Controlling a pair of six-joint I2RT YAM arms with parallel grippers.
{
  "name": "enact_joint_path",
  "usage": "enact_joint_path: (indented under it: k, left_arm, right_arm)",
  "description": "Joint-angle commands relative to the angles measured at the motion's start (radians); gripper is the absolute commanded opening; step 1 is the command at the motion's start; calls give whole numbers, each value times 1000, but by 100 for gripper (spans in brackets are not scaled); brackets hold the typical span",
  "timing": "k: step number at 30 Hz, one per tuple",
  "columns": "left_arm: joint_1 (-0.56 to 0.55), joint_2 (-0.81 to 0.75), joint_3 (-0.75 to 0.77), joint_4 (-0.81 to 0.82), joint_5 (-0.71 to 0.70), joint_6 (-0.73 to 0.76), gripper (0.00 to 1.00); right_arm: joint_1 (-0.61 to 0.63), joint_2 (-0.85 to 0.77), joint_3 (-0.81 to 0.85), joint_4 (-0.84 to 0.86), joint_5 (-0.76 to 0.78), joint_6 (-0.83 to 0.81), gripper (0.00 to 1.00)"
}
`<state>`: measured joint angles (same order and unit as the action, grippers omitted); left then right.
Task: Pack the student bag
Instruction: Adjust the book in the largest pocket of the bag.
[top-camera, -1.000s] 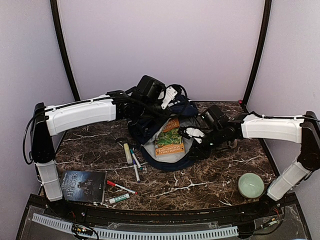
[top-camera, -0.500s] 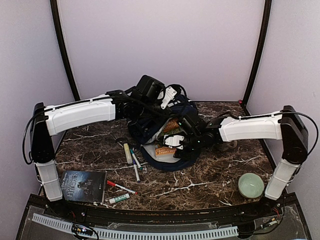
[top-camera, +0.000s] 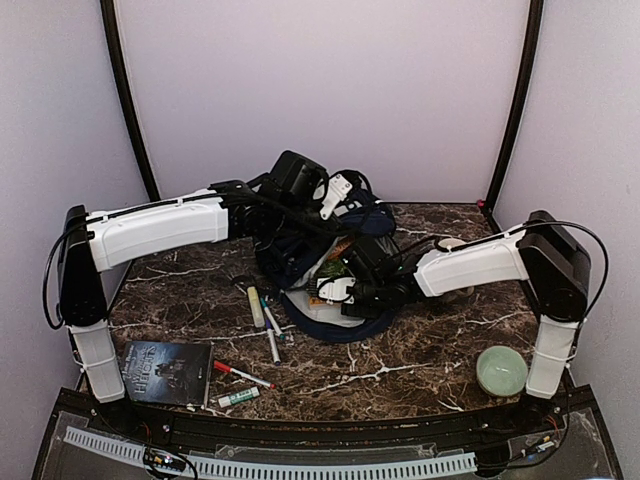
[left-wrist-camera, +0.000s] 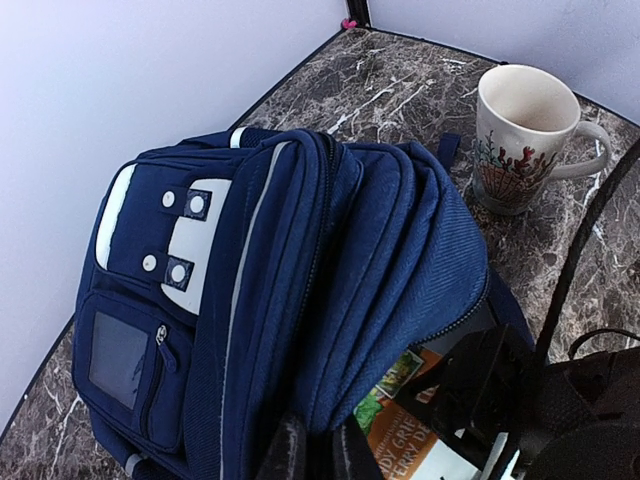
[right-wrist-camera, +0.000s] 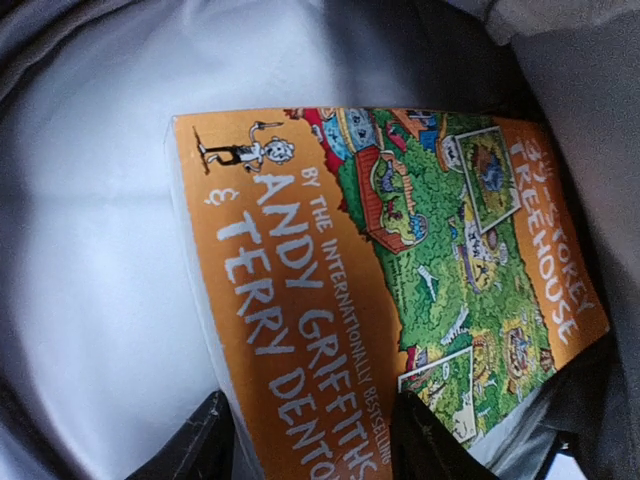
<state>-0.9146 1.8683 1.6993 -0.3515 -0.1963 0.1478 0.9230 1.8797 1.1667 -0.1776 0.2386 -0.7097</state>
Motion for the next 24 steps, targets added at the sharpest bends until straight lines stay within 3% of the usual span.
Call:
enact_joint_path:
  k: [1, 14, 24]
  left_arm:
    - [6, -96, -6, 66, 21, 19, 0]
    - [6, -110, -30, 75, 75, -2, 0]
    - [6, -101, -49, 40, 48, -29, 1]
  right_arm:
    - [-3, 50, -33, 285, 181, -146, 52]
    - [-51, 196, 71, 522, 280, -203, 48]
    - [-28, 58, -6, 348, 208, -83, 51]
